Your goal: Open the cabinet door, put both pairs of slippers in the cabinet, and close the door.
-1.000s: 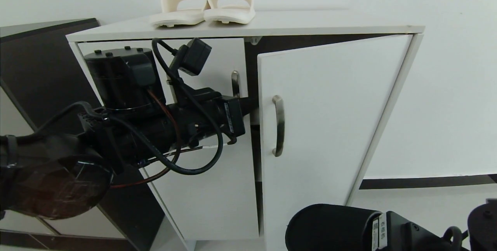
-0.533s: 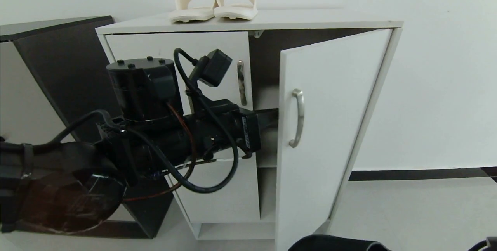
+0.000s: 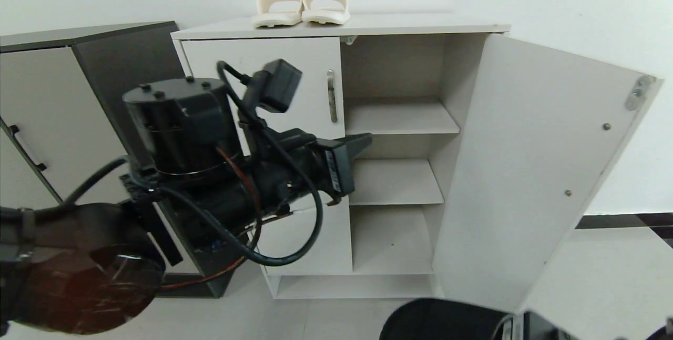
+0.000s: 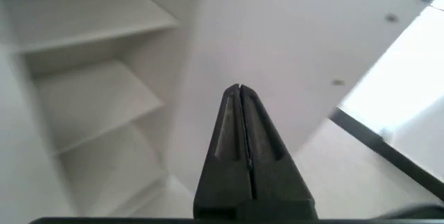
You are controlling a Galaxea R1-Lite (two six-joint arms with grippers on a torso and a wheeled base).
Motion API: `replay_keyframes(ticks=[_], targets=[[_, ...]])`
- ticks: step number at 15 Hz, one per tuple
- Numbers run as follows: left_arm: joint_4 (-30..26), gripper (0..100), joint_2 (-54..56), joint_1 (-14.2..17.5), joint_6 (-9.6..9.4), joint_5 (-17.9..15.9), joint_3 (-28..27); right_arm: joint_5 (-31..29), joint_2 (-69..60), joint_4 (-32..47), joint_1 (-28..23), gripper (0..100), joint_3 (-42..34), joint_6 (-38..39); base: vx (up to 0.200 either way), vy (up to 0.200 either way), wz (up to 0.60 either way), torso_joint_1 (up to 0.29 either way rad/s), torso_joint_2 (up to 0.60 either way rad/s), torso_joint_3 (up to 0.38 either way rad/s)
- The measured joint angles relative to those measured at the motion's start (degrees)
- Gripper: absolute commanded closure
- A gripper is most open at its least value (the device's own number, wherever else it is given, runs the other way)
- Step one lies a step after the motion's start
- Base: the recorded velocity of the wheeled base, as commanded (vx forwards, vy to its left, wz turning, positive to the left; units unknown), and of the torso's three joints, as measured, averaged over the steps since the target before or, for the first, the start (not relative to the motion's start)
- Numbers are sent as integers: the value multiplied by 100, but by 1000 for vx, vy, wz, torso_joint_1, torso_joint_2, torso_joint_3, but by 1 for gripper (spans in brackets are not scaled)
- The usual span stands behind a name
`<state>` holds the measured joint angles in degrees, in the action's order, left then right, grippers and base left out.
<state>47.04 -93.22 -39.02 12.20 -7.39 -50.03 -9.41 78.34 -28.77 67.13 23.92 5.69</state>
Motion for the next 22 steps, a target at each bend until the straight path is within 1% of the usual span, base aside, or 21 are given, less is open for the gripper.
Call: replay_keyframes(ticks=[1,2,3,4,5,6,7,9,10,11,12,13,14,15,16,17,18,19,20,21,22], targets=[[-16,100,238,166,-28,200,144,-361,145,1,-223,100,183,156,0,0,0,0,0,0],[-163,100,563,344,-150,477,395,-699,335,-62,-446,100,384,227,0,0,0,0,0,0],[-389,100,957,535,-296,853,786,-987,540,-161,-708,100,563,276,0,0,0,0,0,0],[-569,100,1321,708,-395,1234,1202,-1167,706,-290,-936,100,678,295,0,0,0,0,0,0],[-767,100,1783,923,-474,1698,1743,-1297,881,-446,-1168,100,745,306,0,0,0,0,0,0],[-1001,100,2238,1213,-575,2000,2233,-1336,1012,-517,-1339,100,769,304,0,0,0,0,0,0],[-1220,100,2625,1582,-663,2192,2576,-1347,1091,-528,-1435,100,775,301,0,0,0,0,0,0],[-1840,100,3718,2503,-785,2469,3350,-1352,1202,-535,-1518,100,780,289,0,0,0,0,0,0],[-2104,100,4273,2907,-822,2545,3691,-1349,1240,-535,-1532,100,780,286,0,0,0,0,0,0],[-2512,100,4959,3368,-857,2588,4036,-1352,1281,-539,-1546,100,778,290,0,0,0,0,0,0],[-2975,100,5693,3753,-908,2534,4276,-1345,1309,-544,-1542,100,756,290,0,0,0,0,0,0],[-3388,100,6323,4031,-952,2419,4439,-1345,1323,-541,-1542,100,747,290,0,0,0,0,0,0],[-3766,100,7011,4281,-947,1994,4581,-1345,1331,-539,-1542,100,745,286,0,0,0,0,0,0],[-4139,100,7584,4511,-909,1398,4731,-1345,1339,-546,-1524,100,745,276,0,0,0,0,0,0],[-4303,100,7960,4659,-909,850,4808,-1339,1345,-541,-1510,100,747,268,0,0,0,0,0,0],[-4458,100,8262,4696,-930,525,4887,-1343,1347,-544,-1515,100,750,267,0,0,0,0,0,0],[-4484,100,8471,4525,-939,466,4910,-1345,1345,-555,-1518,100,752,267,0,0,0,0,0,0],[-4530,100,8622,4222,-953,450,4940,-1343,1340,-579,-1510,100,745,267,0,0,0,0,0,0],[-4528,100,8771,3960,-1013,450,4951,-1343,1339,-596,-1510,100,734,265,0,0,0,0,0,0],[-4563,100,8924,3850,-1213,624,4968,-1343,1340,-603,-1513,100,730,265,0,0,0,0,0,0],[-4658,100,9036,3845,-1368,930,4982,-1345,1345,-623,-1510,100,730,260,0,0,0,0,0,0]])
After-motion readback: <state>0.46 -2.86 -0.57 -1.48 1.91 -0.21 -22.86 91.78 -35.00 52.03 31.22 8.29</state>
